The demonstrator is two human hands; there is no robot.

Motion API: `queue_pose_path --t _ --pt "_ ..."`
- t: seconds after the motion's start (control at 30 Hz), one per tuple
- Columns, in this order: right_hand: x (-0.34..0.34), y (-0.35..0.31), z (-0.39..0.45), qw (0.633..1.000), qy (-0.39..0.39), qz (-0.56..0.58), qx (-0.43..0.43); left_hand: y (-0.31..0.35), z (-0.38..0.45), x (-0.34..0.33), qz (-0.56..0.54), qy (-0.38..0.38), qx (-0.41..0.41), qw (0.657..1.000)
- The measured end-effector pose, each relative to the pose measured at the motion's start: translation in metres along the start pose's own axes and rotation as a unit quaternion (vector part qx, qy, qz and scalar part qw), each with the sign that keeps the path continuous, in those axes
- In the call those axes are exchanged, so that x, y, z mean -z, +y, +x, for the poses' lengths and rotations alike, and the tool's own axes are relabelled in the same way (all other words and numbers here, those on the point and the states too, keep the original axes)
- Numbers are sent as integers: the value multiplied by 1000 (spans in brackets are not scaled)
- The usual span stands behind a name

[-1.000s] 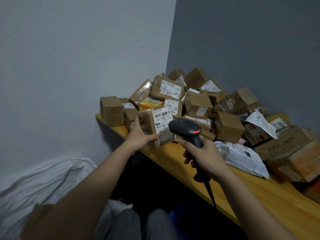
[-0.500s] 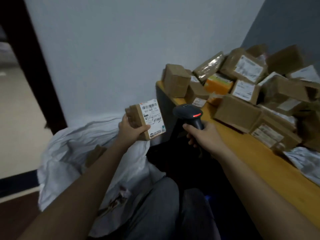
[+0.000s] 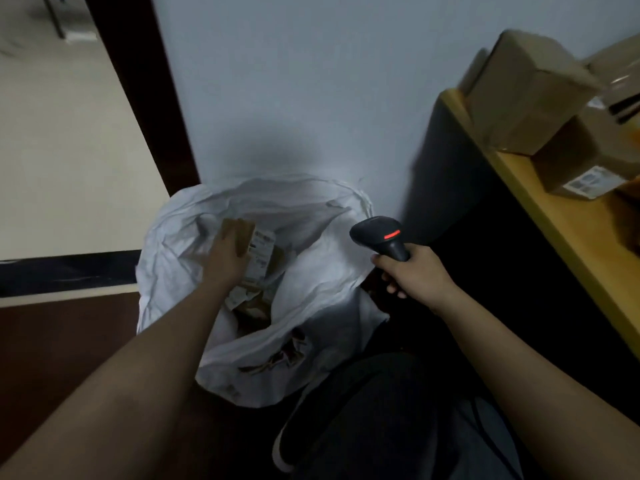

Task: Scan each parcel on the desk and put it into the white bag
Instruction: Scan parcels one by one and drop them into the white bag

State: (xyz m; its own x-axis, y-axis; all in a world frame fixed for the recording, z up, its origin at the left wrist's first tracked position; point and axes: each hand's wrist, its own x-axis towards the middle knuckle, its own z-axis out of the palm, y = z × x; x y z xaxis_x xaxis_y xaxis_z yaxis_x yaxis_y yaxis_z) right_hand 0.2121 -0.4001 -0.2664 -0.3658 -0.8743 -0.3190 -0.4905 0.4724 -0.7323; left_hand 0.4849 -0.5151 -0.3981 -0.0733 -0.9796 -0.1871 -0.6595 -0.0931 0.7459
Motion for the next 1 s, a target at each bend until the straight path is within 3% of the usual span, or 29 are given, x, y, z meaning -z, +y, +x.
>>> queue_pose_path --t 0.2,0.53,0.83,1.0 --pt "-15 22 36 999 -21 -15 -28 -19 30 -38 93 -200 62 973" --pt "-27 31 49 999 -38 7 -37 3 28 -50 60 -142 23 988" --pt "36 7 -12 998 51 19 -7 135 -21 -44 -113 -122 -85 982" --pt "98 2 -83 988 147 32 18 233 -78 -43 -204 -118 -193 952"
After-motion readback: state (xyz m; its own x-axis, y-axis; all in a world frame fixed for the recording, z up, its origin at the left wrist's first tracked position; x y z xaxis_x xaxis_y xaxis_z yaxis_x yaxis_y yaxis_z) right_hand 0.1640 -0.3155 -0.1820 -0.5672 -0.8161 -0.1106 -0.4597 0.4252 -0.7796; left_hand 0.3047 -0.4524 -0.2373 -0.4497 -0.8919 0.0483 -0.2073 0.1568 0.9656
